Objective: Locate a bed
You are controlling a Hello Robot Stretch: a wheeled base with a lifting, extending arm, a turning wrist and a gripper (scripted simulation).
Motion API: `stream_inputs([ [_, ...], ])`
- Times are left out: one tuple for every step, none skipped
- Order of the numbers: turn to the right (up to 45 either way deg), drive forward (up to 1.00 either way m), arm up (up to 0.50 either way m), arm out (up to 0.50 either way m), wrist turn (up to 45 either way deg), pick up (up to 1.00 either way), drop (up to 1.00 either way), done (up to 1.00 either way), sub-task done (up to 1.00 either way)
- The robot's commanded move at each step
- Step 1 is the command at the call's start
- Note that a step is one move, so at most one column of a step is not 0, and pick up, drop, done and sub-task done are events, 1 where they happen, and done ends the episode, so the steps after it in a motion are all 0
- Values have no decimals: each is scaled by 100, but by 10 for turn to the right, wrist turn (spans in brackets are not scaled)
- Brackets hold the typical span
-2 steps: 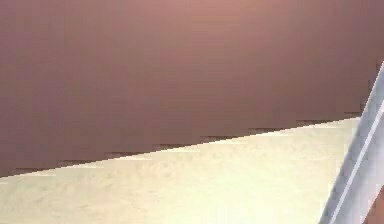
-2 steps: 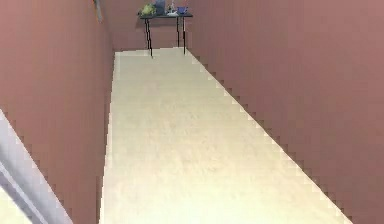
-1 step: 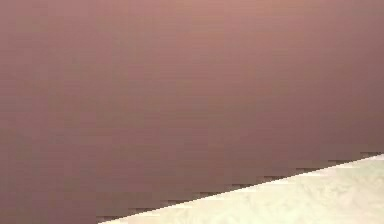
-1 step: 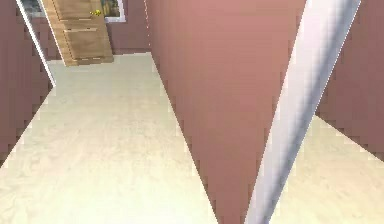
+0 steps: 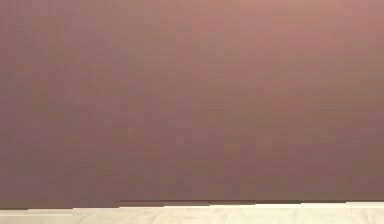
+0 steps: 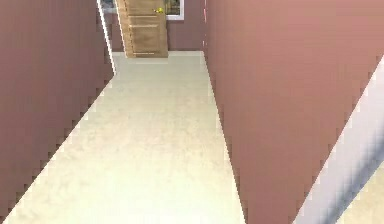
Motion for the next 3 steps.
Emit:
stream_inputs([
  [0,40,0,0,0,0,0,0,0],
  [450,0,0,0,0,0,0,0,0],
  [360,0,0,0,0,0,0,0,0],
])
